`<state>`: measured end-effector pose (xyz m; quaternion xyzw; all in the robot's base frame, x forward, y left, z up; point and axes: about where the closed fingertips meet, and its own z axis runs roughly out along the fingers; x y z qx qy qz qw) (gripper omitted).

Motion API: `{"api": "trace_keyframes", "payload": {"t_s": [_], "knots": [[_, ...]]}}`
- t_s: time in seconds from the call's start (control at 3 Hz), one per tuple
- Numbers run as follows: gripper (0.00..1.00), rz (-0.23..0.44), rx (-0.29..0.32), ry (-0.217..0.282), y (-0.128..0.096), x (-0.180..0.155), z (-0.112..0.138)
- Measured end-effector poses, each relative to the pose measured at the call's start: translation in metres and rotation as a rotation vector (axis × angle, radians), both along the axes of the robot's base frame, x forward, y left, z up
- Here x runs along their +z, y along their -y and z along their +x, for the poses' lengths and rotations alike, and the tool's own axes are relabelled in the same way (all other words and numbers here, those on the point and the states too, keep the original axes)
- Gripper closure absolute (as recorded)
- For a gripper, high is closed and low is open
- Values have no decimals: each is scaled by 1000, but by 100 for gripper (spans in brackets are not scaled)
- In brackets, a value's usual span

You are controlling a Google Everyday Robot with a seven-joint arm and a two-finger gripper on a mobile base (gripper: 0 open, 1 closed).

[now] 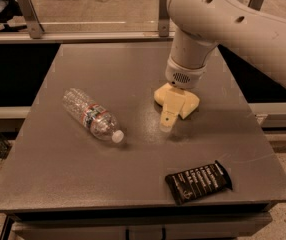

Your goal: Pick sponge

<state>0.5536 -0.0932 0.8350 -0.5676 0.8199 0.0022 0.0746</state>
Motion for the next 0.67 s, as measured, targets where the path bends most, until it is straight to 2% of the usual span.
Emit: {"api": "trace_keyframes", "payload": {"t_s": [0.33, 0.67], "knots": [[18, -9, -25, -1, 5, -5, 7], [42, 6, 6, 31, 2, -3, 7]]}}
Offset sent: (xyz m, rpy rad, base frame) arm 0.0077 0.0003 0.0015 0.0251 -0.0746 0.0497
